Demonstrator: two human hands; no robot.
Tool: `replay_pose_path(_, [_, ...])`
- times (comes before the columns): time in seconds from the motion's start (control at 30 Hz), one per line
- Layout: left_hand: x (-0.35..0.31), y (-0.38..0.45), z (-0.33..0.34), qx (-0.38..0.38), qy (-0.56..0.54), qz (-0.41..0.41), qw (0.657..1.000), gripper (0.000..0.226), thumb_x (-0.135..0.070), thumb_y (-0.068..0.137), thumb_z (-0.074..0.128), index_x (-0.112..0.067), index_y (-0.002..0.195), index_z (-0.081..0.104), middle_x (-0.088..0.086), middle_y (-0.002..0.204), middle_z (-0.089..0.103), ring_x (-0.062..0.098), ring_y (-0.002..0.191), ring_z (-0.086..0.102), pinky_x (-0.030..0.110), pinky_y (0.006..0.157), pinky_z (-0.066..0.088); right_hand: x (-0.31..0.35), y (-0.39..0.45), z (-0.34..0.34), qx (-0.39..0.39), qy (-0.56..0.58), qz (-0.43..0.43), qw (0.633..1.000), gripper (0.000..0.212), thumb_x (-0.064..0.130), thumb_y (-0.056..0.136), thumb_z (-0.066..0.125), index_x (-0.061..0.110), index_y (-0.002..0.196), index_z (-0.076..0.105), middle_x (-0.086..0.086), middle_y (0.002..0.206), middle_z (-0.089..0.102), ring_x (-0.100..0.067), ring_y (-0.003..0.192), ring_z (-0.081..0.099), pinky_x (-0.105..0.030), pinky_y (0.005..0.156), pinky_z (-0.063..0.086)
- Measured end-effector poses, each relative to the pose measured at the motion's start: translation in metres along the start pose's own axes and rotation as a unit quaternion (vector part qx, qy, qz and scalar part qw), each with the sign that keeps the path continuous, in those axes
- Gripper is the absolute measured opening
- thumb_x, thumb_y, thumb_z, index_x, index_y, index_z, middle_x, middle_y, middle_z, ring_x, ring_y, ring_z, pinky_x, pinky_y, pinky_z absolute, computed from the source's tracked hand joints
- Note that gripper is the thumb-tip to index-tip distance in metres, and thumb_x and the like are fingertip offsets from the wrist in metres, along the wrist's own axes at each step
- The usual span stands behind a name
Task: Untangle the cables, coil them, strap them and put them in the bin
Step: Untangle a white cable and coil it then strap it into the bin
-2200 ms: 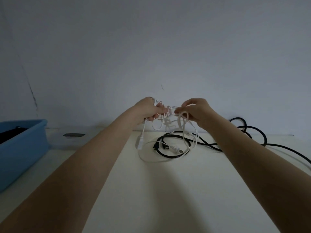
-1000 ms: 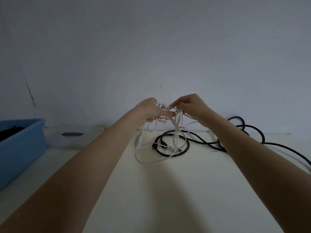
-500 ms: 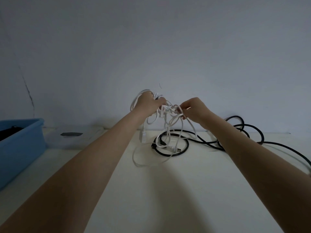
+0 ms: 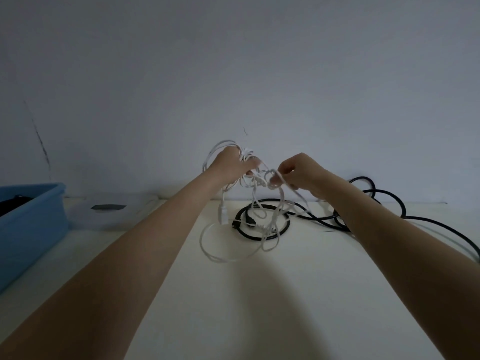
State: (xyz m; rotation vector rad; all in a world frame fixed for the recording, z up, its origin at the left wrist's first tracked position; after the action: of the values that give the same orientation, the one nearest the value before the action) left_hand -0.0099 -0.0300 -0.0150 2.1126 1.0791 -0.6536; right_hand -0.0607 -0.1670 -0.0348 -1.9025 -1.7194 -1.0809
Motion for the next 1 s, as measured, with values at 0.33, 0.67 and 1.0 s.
replay_pose_path(0.33, [0.049, -0.011, -0.003, 0.052, 0.294, -0.095, 0.950, 0.030, -0.032, 0.079, 0.073, -0.013, 0.069, 0.052, 0.005, 0.075, 0.055, 0.021, 0.070, 0.054, 0.025, 0.061, 0.039, 0.024, -0.015, -0.119, -0.410, 0.136, -0.054, 0.900, 0.026, 0.013, 0.094, 0.047, 0.020, 0.071, 0.037, -0.007, 0.075, 0.055, -0.030, 0.062, 0.062, -0.040, 0.053, 0.054])
replay_pose_path(0.67, [0.077, -0.006, -0.015, 0.055, 0.141, -0.183, 0.971, 0.037, -0.026, 0.081, 0.074, -0.012, 0.061, 0.045, 0.004, 0.055, 0.040, 0.015, 0.044, 0.035, 0.013, 0.032, 0.026, -0.027, -0.006, -0.090, -0.157, 0.192, 0.171, 0.953, 0.009, 0.010, 0.098, 0.039, 0.006, 0.103, 0.045, -0.022, 0.117, 0.055, -0.027, 0.072, 0.064, -0.031, 0.051, 0.056])
replay_pose_path(1.0, [0.036, 0.006, -0.038, 0.013, 0.247, -0.109, 0.963, 0.029, -0.031, 0.079, 0.073, -0.011, 0.073, 0.054, 0.004, 0.067, 0.053, 0.021, 0.059, 0.051, 0.024, 0.048, 0.032, 0.063, 0.002, -0.063, -0.219, -0.235, -0.040, 0.946, 0.030, 0.015, 0.090, 0.047, 0.012, 0.116, 0.062, -0.014, 0.118, 0.060, -0.035, 0.108, 0.057, -0.035, 0.088, 0.045])
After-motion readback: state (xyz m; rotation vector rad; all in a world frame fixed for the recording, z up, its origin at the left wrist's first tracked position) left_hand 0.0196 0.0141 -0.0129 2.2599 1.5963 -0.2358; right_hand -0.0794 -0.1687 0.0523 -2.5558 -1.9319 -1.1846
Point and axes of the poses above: each hand's wrist, its own y-axis towards the middle knuckle, its own z-axis out of the palm, x = y × z, the point moved 9 cm from there along y, towards the middle knuckle
